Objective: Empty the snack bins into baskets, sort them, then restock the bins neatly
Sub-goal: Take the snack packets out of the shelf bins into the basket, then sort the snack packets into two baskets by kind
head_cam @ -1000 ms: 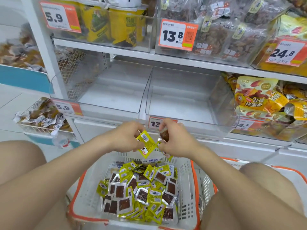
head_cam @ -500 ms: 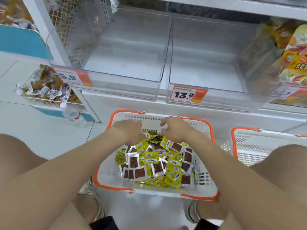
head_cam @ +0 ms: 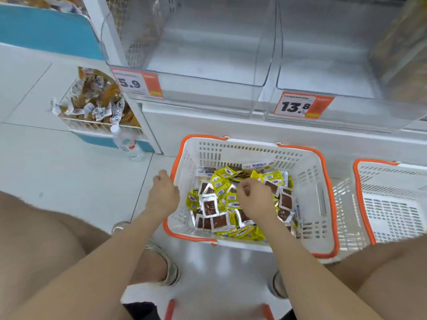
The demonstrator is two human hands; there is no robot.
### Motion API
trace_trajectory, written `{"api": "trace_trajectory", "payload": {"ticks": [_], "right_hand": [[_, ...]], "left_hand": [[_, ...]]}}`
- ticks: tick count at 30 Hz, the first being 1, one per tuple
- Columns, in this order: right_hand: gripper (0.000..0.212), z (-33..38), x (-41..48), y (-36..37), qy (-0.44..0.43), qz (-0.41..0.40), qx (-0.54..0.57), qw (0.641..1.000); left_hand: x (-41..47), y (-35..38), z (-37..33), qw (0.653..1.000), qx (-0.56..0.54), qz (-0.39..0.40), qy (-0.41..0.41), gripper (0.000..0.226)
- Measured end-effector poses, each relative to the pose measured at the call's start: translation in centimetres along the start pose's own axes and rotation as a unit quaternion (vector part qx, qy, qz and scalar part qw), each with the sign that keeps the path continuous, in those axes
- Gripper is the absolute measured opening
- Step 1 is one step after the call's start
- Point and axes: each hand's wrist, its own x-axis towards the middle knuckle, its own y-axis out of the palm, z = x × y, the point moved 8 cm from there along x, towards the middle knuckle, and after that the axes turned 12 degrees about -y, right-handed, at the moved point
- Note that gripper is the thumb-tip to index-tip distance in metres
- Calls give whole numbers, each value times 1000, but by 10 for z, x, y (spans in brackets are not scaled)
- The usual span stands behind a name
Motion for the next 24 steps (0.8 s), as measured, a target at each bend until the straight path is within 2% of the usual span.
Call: {"api": "trace_trajectory", "payload": {"ticks": [2, 7, 9, 12, 16, 18, 19, 21, 22, 24], "right_hand": [[15, -10, -12, -1, 10, -12, -8, 1000], [15, 12, -5, 27, -58, 127, -15, 990], [20, 31, 4, 28, -93, 139, -21, 986], [24, 45, 10, 18, -116, 83, -26, 989], [26, 35, 8, 4, -97, 9, -33, 995], [26, 25, 5, 0, -90, -3, -47, 995], [27, 22, 3, -4, -89, -12, -47, 995], [26, 17, 1, -14, -83, -32, -40, 995], [23, 16, 2, -21, -81, -44, -34, 995], [17, 15, 4, -40, -81, -69, -15, 994]], "left_hand": [[-1, 6, 7, 999, -28, 1, -24, 26], [4, 2, 9, 998, -37, -21, -34, 18], [10, -7, 17, 998, -35, -35, -40, 19], [20, -25, 40, 994, -31, -70, -81, 24], [35, -42, 76, 974, -70, -118, -183, 43], [37, -47, 69, 962, -15, -178, -205, 52], [35, -50, 55, 959, 37, -209, -189, 57], [25, -48, 9, 963, 102, -222, -112, 66], [18, -42, -18, 973, 109, -198, -54, 64], [-4, -21, -81, 986, 58, -113, 110, 39]]}}
